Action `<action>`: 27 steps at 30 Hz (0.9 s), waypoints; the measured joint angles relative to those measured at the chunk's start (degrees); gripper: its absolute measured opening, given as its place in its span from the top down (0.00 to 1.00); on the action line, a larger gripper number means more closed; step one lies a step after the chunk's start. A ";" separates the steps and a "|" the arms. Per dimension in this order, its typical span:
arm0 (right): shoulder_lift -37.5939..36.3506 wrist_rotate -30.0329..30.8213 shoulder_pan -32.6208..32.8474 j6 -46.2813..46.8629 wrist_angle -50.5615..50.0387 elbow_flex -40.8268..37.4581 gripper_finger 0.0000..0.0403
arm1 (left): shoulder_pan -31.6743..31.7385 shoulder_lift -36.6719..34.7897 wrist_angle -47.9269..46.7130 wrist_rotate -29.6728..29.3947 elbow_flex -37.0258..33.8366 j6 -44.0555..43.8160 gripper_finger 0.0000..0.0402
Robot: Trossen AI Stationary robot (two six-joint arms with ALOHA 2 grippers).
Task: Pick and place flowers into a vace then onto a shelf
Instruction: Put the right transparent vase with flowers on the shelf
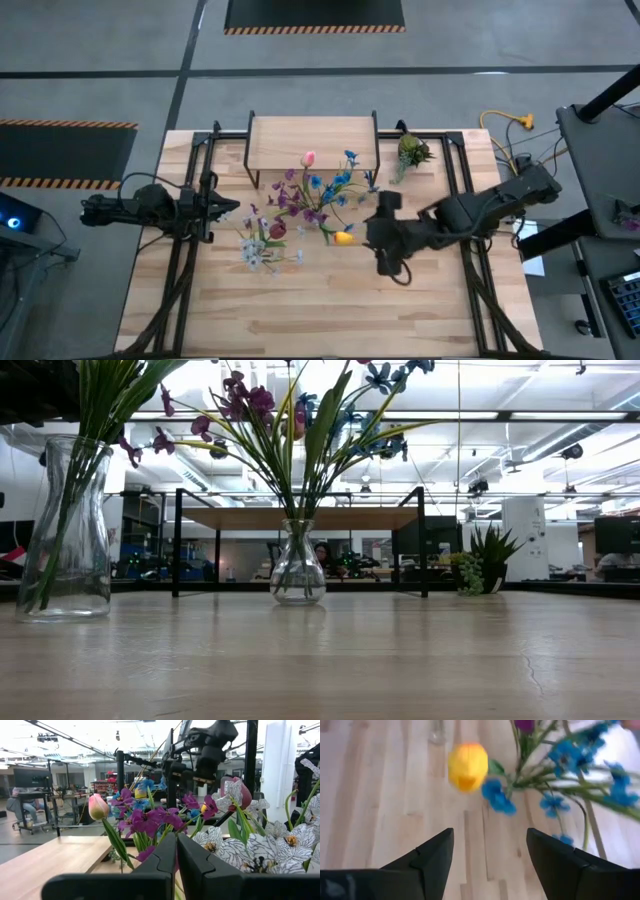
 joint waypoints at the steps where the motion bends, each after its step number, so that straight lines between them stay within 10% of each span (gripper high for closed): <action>1: -0.55 1.73 1.18 1.60 -0.39 -0.98 0.40 | -0.02 -0.02 0.00 0.00 0.00 0.00 1.00; 10: -6.55 6.62 6.45 13.53 9.31 -20.24 0.44 | -0.01 -0.01 0.00 0.00 0.02 0.00 1.00; 20: -7.13 3.01 2.62 1.34 70.13 -51.46 0.44 | -0.02 -0.02 0.00 0.00 0.02 -0.99 1.00; 27: 4.84 3.28 -2.60 -7.74 101.01 -57.58 0.32 | -0.02 0.00 -0.01 0.00 0.02 -1.05 1.00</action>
